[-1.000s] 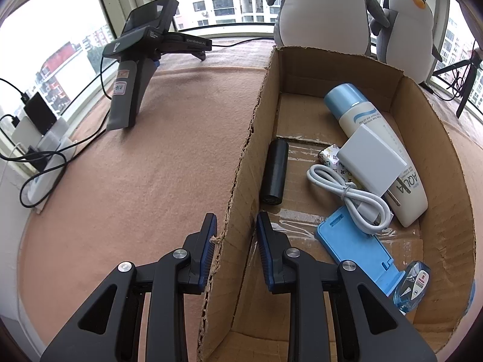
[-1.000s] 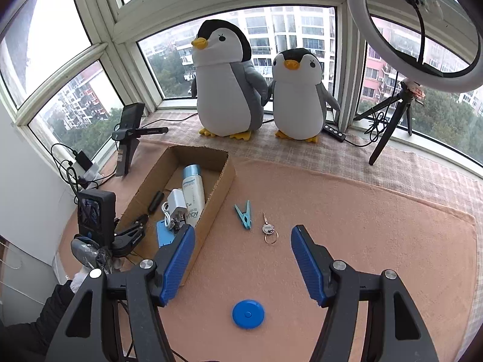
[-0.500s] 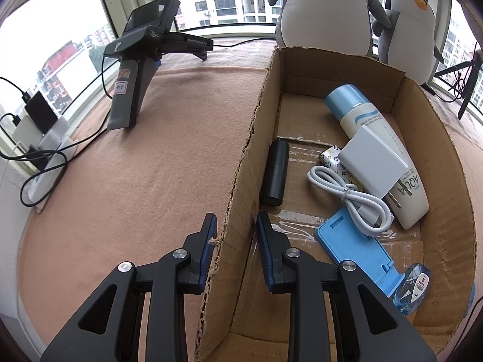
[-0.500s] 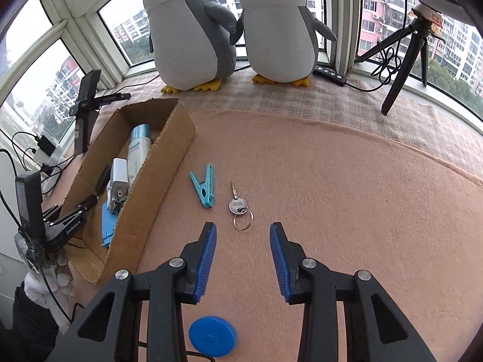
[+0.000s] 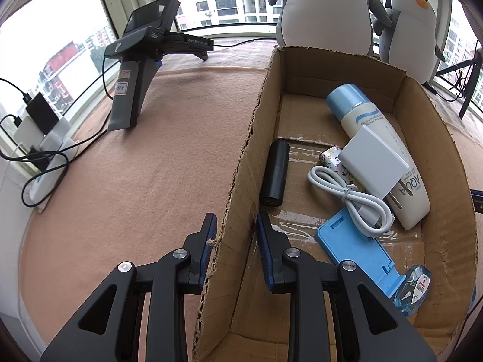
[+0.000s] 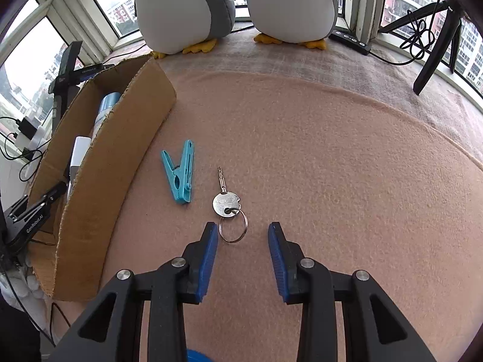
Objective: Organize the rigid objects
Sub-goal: 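Close the right gripper on the key ring and lift it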
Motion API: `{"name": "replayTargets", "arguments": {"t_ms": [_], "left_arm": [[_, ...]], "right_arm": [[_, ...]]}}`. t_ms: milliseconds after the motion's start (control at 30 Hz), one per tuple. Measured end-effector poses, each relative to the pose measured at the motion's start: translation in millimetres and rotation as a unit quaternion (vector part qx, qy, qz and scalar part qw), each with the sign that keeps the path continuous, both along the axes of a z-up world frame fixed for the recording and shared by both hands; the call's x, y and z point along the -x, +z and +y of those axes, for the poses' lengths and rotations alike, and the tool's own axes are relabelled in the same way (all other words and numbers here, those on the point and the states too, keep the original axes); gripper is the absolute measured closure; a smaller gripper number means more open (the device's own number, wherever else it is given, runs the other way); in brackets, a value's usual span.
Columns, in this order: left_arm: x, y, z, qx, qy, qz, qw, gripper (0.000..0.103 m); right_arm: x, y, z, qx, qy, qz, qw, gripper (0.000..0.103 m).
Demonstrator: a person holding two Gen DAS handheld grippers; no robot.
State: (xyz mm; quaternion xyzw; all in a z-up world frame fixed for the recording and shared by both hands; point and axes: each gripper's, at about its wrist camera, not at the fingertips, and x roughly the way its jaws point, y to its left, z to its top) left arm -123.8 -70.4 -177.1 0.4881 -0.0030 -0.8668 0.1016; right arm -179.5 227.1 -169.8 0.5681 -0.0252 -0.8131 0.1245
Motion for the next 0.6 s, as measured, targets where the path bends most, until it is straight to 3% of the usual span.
{"name": "replayTargets", "arguments": {"t_ms": [400,600], "left_arm": [[0.1,0.1,-0.4,-0.001,0.001,0.000,1.0000,0.079],[0.0,0.3,-0.5,-0.002,0.001,0.001,1.0000,0.078]], "right_arm": [[5.8,1.1,-3.5,-0.013,0.009,0.000,1.000,0.098],[3.9,6.0,-2.3,-0.014,0.007,0.007,1.000,0.099]]}}
